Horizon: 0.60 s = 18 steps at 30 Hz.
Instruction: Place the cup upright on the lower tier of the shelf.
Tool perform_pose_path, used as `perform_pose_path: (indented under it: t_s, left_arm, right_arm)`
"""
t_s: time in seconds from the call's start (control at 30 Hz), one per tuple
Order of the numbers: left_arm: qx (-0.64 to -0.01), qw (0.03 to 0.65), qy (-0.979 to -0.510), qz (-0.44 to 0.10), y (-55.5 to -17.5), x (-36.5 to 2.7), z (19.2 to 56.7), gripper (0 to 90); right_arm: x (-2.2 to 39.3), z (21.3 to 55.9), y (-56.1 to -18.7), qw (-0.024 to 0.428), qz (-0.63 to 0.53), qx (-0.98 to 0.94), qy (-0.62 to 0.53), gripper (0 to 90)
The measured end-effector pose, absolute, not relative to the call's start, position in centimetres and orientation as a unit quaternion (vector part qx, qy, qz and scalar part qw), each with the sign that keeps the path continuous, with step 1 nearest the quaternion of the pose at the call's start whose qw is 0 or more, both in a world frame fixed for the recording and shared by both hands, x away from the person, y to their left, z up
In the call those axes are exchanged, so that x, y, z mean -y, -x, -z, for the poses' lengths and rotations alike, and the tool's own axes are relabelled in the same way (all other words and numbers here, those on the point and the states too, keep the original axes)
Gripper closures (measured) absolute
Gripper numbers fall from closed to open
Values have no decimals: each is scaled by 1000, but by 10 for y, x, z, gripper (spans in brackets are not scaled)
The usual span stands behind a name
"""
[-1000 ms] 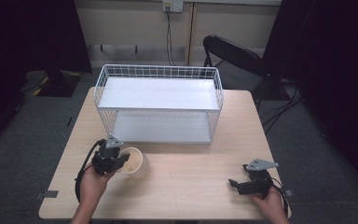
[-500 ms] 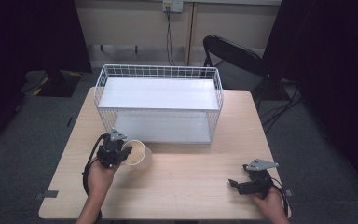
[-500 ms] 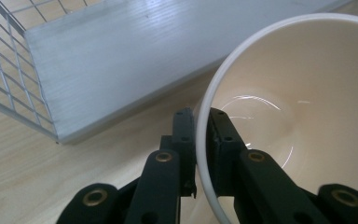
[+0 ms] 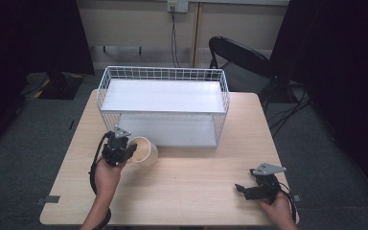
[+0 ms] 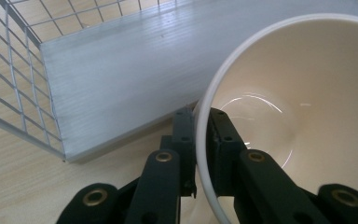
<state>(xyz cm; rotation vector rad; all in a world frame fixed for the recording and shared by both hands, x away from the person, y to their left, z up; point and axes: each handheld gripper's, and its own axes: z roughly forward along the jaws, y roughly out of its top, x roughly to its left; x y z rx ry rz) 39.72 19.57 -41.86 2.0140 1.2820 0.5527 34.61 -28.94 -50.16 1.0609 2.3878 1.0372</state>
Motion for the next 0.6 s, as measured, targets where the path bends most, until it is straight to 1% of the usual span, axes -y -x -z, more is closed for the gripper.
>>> perform_pose_path:
  t_s: [0.23,0.37,0.6]
  left_arm:
    - [-508,349,-756,-222,-402,-197,422,832]
    - [-516,357,-741,-238,-405,-196,423,833]
    - [-518,359,-734,-252,-410,-191,424,833]
  right_arm:
    - [289,502,-346,165,-364,-838,-372,113]
    - [289,502,-346,164,-364,-838,-372,113]
    - [289,502,-346,165,-364,-838,-372,113]
